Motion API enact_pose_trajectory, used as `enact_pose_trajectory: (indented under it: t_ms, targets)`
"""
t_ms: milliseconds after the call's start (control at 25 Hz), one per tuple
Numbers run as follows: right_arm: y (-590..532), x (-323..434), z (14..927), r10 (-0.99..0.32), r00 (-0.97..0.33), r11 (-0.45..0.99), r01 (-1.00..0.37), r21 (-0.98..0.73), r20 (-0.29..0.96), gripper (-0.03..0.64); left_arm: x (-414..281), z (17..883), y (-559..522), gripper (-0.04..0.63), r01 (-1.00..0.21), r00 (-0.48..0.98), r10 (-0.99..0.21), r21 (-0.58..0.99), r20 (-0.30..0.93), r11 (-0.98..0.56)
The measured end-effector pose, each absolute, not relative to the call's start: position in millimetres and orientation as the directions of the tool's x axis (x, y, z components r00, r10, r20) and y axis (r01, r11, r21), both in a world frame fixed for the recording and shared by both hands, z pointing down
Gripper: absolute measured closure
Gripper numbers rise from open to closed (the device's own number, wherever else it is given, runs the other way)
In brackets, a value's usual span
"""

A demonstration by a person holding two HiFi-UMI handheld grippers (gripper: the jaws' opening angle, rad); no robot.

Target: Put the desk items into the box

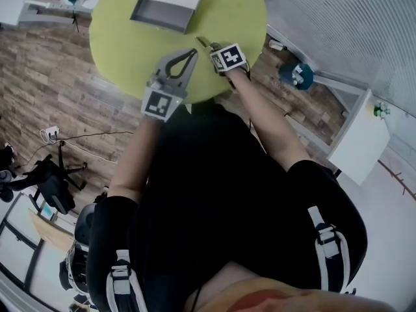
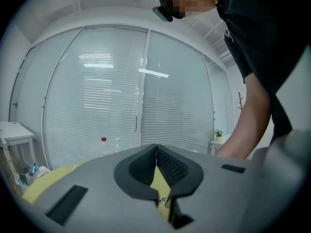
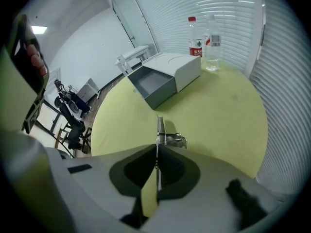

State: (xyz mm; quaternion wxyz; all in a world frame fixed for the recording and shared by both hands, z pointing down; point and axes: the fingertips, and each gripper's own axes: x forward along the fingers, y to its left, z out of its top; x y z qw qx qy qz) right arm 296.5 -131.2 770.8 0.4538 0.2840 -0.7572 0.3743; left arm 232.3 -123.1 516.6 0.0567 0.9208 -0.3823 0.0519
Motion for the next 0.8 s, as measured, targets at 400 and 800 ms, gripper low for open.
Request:
enact_pose_trajectory:
  t_ms: [400,800]
  targets:
    - [-146.8,299.5,719.7,-0.163,-0.372,0.624,-0.756,-0.196,0.914,0.591,215.1,500.1,-141.5,0.581,-0.689,0.722,-0.681,0.047,0.119,-0.723]
    - [-180.2,280.2,665.7,-0.237,-0.352,0.665,-0.738,-0.113,0.905,0.591,190.1,489.5,-161.0,0.581,-0.691,0.721,-0.685,0.048,0.103,-0.721]
